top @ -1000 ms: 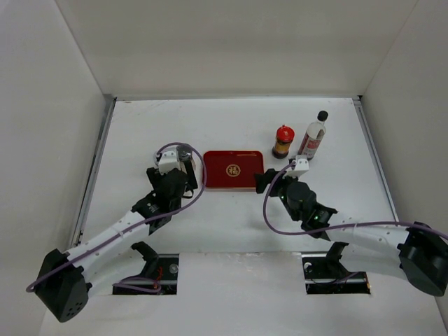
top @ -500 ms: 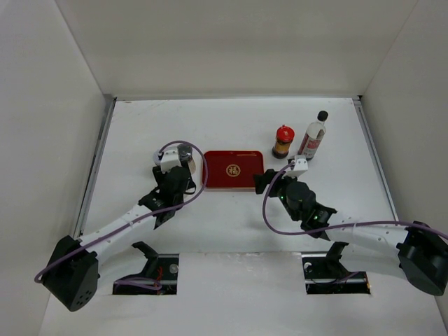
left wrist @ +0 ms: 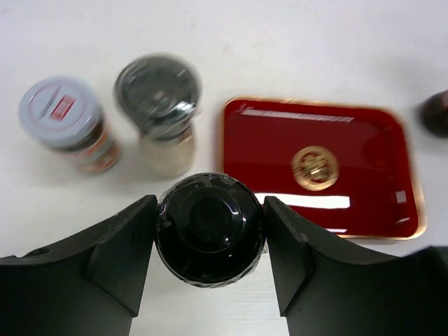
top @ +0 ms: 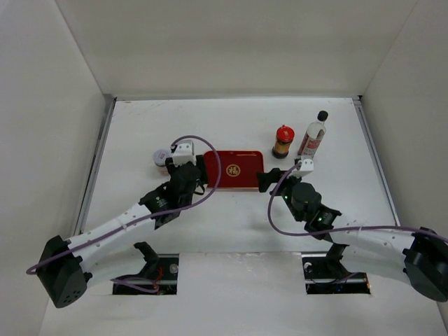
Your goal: Organize the condiment bottles
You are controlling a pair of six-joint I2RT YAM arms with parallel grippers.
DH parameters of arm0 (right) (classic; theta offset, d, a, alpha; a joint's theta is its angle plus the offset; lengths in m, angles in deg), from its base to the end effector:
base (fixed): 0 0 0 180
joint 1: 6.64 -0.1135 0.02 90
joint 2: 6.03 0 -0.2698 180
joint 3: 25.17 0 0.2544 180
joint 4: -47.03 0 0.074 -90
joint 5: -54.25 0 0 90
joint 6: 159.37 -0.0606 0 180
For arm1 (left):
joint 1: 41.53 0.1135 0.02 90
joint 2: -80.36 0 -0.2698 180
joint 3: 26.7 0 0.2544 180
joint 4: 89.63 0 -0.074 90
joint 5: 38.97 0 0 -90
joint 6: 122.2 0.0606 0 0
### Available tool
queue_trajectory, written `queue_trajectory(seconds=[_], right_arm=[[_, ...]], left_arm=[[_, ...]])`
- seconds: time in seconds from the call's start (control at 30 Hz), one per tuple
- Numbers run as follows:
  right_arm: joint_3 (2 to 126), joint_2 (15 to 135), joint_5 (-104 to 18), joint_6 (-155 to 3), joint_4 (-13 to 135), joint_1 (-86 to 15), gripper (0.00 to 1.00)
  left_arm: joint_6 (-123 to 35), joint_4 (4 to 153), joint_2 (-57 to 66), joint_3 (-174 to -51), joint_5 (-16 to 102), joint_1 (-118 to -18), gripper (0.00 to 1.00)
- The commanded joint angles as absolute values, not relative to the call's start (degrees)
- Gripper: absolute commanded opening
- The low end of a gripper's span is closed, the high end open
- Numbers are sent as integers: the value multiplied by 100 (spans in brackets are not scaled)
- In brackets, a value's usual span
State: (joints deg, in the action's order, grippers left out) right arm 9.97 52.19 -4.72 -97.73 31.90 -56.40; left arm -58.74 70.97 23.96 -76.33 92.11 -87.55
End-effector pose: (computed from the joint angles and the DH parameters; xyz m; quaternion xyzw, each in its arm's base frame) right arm 0.1767 0.1605 0.2257 0.0376 0.7469 0.2418 0.6183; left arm 0.1889 -0.1384 0.2554 -0.0483 0.8148 -0.0529 0.5753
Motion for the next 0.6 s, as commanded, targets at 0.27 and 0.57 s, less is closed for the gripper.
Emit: queue_trajectory(seconds=[0.27,0.57], right_arm=[[553,3899,354,-10171,3280,-5178,38],[491,3511,372,-10294,3492,-5107,44]], left_arm=[[-5646,9499,-3,-9412,8374,-8938,32],[-5461,9914,-1762,-10775,7960,-8991,32]])
